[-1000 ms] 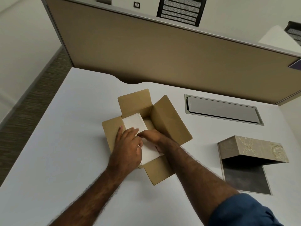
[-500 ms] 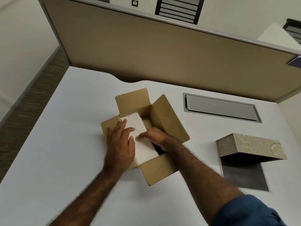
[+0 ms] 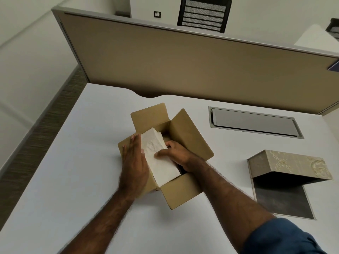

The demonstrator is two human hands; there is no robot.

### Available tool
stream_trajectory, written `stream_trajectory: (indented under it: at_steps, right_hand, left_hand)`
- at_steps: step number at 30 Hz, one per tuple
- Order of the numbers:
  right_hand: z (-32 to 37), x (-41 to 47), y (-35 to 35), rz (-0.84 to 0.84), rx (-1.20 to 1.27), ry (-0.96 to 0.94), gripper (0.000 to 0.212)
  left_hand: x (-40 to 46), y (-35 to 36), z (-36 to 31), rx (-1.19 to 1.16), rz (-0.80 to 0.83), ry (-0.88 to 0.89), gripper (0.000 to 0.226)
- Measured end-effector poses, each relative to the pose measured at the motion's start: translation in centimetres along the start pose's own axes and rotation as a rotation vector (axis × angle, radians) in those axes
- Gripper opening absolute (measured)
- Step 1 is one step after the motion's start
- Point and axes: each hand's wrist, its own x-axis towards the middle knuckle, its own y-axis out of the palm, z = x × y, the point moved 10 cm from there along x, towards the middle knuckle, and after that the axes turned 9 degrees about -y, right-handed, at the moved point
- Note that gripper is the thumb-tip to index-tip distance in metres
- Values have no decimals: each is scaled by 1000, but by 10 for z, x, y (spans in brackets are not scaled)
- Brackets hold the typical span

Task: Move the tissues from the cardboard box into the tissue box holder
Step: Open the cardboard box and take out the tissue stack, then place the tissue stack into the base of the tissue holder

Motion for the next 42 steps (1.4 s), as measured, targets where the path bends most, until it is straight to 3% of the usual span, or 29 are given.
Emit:
stream_trajectory:
  at_steps: [6, 10, 14, 18, 23, 26, 34, 38, 42]
  right_hand:
    - [22, -18, 1, 28, 320, -74, 15]
    - [48, -38, -3, 58, 300, -83, 40]
    - [67, -62, -17, 125, 279, -50, 56]
    - [77, -95, -42, 184, 283, -51, 54]
    - [68, -142, -91, 143, 276, -78, 49]
    - [50, -169, -119, 135, 274, -59, 49]
    - [-37, -245, -195, 51, 183, 57, 29]
    - [-78, -279, -226, 56, 217, 146, 29]
    - [-115, -303, -261, -5, 244, 183, 60]
  left_hand:
    - [8, -4, 7, -95, 102, -121, 62]
    - [15, -10, 8, -192, 158, -235, 52]
    - [15, -31, -15, -276, 109, -347, 37]
    - [12, -47, -54, -491, 55, -523, 66]
    - [1, -11, -108, -1019, 295, -726, 84]
    - [-11, 19, -139, -1162, 471, -797, 93]
    - [-62, 99, -207, -1055, 726, -807, 82]
    - [-93, 144, -235, -868, 851, -787, 53]
    - [-118, 184, -244, -856, 831, -853, 46]
